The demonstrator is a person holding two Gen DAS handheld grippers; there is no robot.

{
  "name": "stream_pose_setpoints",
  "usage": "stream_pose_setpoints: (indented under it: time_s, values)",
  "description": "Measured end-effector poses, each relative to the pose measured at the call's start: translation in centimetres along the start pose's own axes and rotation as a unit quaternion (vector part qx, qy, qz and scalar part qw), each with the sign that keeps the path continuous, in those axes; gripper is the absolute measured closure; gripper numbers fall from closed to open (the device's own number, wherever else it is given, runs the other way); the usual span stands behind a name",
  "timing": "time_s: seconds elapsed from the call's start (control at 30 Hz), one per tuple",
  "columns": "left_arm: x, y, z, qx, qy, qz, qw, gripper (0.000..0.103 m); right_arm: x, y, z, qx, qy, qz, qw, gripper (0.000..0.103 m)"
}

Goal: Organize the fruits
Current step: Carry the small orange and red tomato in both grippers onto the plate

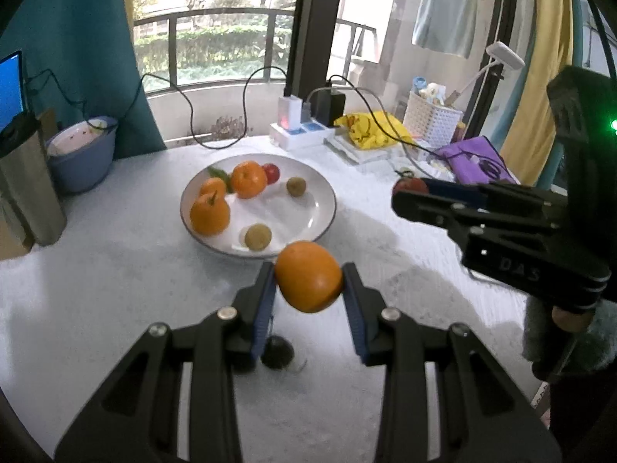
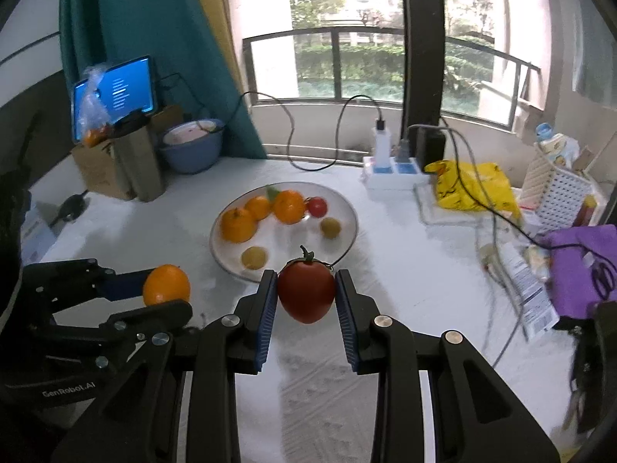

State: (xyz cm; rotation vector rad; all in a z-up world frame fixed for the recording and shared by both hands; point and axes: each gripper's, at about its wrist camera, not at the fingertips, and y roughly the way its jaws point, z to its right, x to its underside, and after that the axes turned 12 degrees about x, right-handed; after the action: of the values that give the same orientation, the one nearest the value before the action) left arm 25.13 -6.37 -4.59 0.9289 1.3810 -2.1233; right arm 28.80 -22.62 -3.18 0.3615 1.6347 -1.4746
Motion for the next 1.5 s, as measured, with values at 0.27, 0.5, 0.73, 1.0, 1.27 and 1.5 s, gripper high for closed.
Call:
stream_pose_setpoints:
  time_s: [0.27, 0.5, 0.73, 1.0, 1.27, 1.5]
  values:
    - [-2.0, 2.1, -1.1, 0.003, 0.011, 0.004, 0.9999, 0.067, -1.2, 1.7, 1.2, 0.024, 0.008, -0.005, 1.000, 0.071]
    - [-3.5, 4.2, -2.7, 0.006, 0.004, 0.004, 1.0000, 0.067, -2.1, 4.2, 1.2, 0.026, 0.002, -0.020, 0.999, 0.071]
    - [-4.2, 6.8, -5.0, 0.001, -0.014, -0.010, 0.9998, 0.067, -2.6, 7.1, 0.3, 0.013, -0.002, -0.037, 0.999, 0.071]
    - [-4.9, 8.5, -7.1, -0.006, -0.030, -0.014, 0.9994, 0.067, -2.7, 10.5, -1.0, -0.014, -0.013, -0.060, 0.998, 0.071]
    - [-5.1, 9.6, -8.2, -0.002, -0.043, -0.028, 0.9987, 0.067, -2.3, 12.2, -1.1, -0.024, -0.013, -0.074, 0.997, 0.071]
    - [-5.2, 9.6, -8.2, -0.003, -0.046, -0.032, 0.9984, 0.066, -2.2, 12.6, -1.1, -0.023, -0.007, -0.078, 0.997, 0.071]
